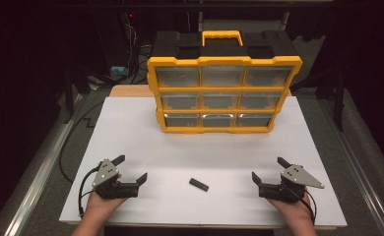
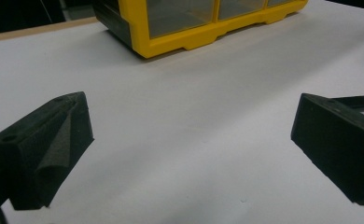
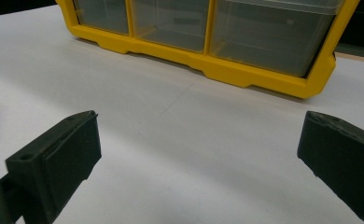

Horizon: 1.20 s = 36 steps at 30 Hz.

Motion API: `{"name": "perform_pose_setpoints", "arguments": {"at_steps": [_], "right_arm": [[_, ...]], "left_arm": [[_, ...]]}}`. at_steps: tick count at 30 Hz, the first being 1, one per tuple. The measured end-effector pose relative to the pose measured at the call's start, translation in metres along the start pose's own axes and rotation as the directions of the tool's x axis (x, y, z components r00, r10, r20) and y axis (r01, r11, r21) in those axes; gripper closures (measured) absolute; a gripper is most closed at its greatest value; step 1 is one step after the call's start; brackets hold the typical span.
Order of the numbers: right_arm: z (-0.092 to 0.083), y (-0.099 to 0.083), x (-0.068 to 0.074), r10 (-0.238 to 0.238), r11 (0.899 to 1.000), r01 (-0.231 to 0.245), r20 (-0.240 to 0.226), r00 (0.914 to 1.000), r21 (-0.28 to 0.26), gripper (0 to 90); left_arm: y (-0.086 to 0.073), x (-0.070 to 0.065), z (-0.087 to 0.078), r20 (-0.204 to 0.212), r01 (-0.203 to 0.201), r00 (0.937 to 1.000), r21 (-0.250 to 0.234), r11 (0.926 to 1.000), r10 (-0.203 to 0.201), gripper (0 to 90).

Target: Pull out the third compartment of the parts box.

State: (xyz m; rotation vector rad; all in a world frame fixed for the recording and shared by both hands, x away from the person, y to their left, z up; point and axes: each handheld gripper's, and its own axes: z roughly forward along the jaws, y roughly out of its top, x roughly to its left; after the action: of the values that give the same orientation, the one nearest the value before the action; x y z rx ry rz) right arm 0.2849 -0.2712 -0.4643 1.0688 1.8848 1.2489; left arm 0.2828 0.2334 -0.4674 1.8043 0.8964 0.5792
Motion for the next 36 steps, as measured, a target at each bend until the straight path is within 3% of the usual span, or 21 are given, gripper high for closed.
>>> {"name": "perform_pose_setpoints", "arguments": {"at_steps": [8, 20, 36], "right_arm": [[0.010, 0.006, 0.001, 0.005, 1.000, -0.005, 0.005, 1.0000, -0.004, 0.2], [0.042, 0.020, -0.005, 0.021, 1.000, -0.022, 0.032, 0.9993, 0.006, 0.2], [0.078, 0.034, -0.013, 0.004, 0.999, -0.007, 0.050, 0.9987, 0.049, 0.4]], "left_arm": [[0.000, 0.001, 0.000, 0.007, 0.005, 1.0000, -0.002, 1.0000, -0.005, 0.1], [0.000, 0.000, 0.001, 0.030, 0.007, 0.9995, -0.021, 0.9998, -0.006, 0.2], [0.001, -0.001, 0.004, 0.038, 0.008, 0.9993, -0.014, 0.9999, -0.007, 0.1]]}}
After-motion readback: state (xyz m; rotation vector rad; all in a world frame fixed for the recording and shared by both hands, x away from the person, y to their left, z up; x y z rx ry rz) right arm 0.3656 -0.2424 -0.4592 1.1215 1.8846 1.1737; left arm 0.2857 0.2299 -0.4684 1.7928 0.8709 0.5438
